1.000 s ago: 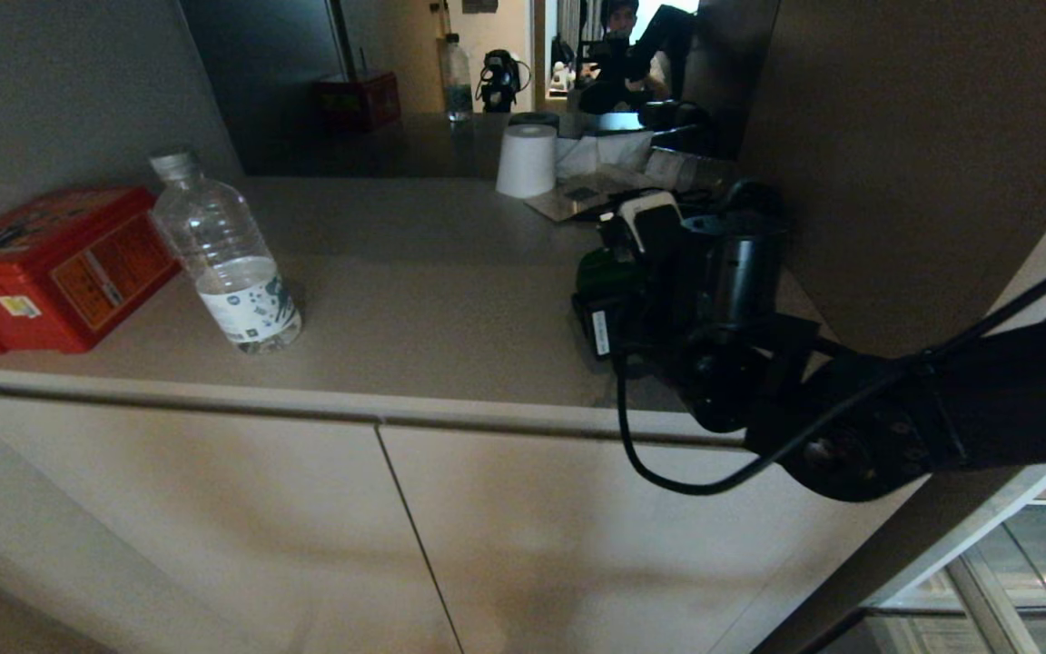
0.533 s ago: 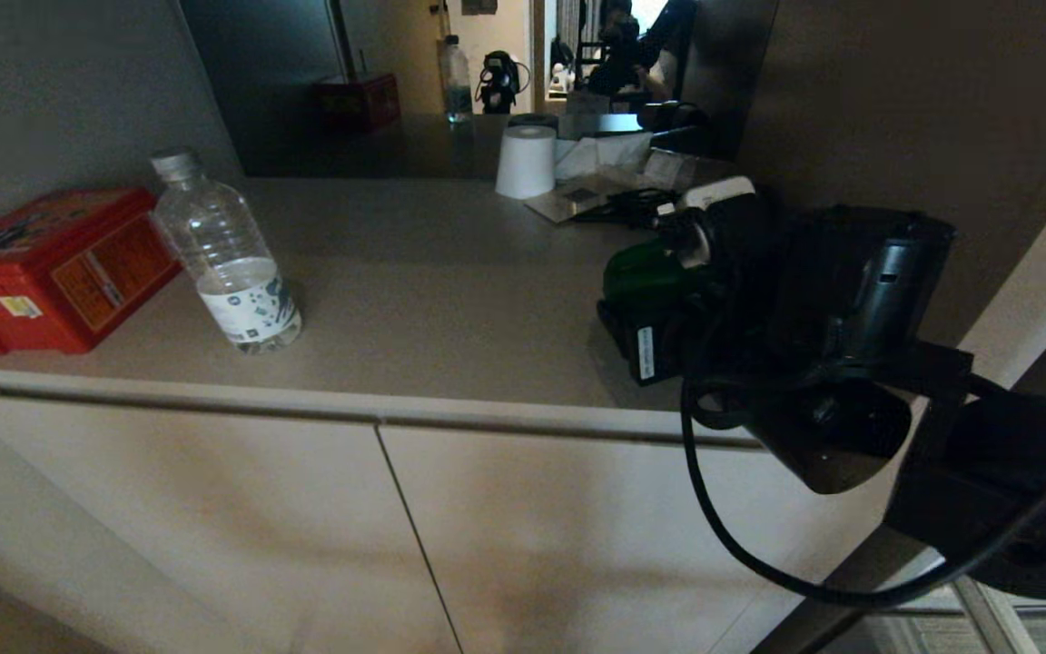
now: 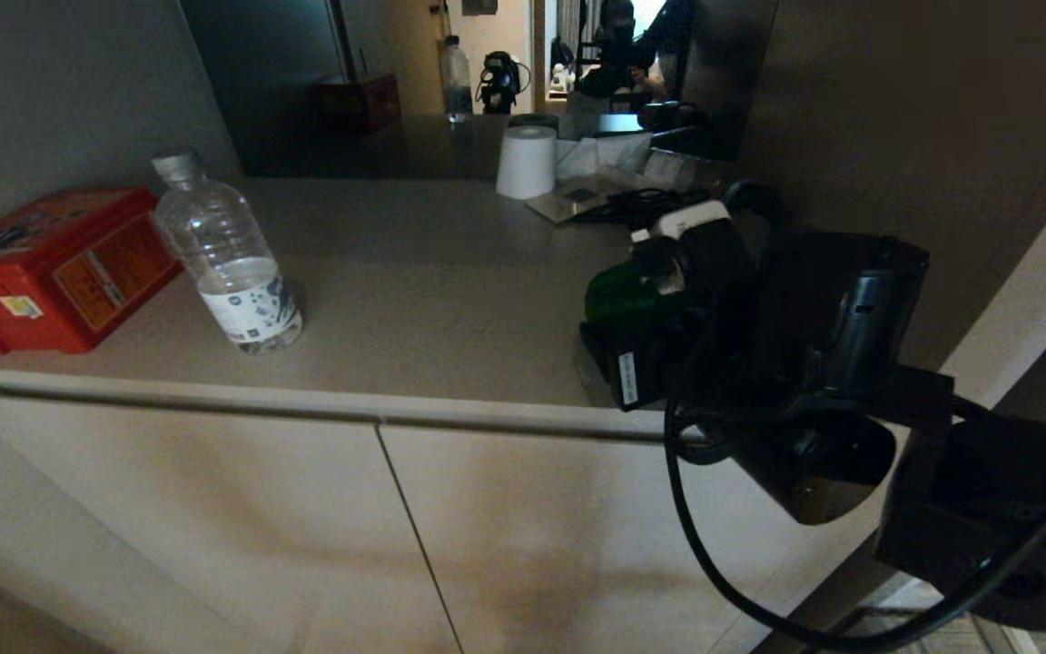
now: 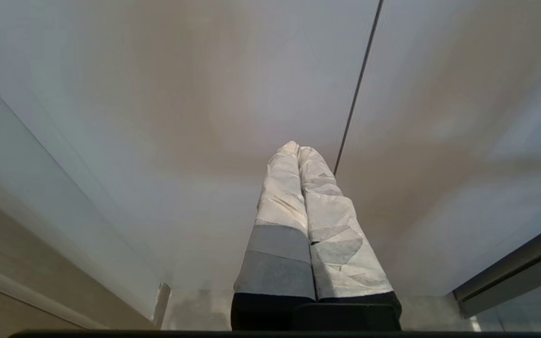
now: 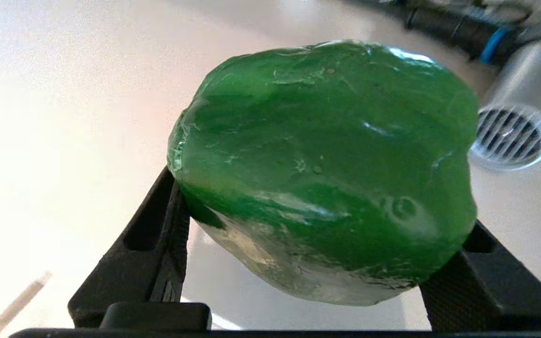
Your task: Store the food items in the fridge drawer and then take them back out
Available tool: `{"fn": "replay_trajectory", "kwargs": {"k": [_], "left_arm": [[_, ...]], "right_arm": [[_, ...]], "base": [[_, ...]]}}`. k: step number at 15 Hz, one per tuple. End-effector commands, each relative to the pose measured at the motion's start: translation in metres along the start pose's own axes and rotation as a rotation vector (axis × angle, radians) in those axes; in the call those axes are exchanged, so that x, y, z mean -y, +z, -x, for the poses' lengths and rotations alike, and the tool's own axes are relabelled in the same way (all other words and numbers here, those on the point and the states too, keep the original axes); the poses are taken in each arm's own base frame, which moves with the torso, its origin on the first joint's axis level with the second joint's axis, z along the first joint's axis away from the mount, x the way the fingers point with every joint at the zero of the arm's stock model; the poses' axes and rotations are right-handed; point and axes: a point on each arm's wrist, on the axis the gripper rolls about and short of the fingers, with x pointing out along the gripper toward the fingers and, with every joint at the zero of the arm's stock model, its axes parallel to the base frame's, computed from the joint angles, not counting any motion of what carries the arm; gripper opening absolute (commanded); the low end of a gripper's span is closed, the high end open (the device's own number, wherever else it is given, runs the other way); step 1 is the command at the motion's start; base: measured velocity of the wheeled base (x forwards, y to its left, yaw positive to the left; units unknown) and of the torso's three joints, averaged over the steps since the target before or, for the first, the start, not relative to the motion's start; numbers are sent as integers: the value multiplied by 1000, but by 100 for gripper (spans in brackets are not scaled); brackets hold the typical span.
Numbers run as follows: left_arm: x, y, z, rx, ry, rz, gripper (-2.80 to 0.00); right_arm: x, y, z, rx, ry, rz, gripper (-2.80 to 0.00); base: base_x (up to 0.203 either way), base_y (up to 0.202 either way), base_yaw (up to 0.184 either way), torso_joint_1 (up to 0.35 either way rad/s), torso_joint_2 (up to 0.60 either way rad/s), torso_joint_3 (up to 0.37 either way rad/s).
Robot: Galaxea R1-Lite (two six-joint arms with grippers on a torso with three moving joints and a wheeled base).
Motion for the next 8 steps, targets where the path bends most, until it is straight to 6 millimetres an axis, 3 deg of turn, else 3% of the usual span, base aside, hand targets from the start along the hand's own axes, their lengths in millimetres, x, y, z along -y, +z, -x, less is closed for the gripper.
{"fn": "replay_trajectory", "kwargs": {"k": [1,8], "left_arm": [[0,0,0,-1,1,1,-280],[0,0,0,-1,1,0,-280]], "right_arm": [[-8,-18,-1,-50,-6,15,-280],[19,-2,39,-6,-17,-37,-280]], "base": [[0,0,0,0,0,0],[0,0,0,0,0,0]]}}
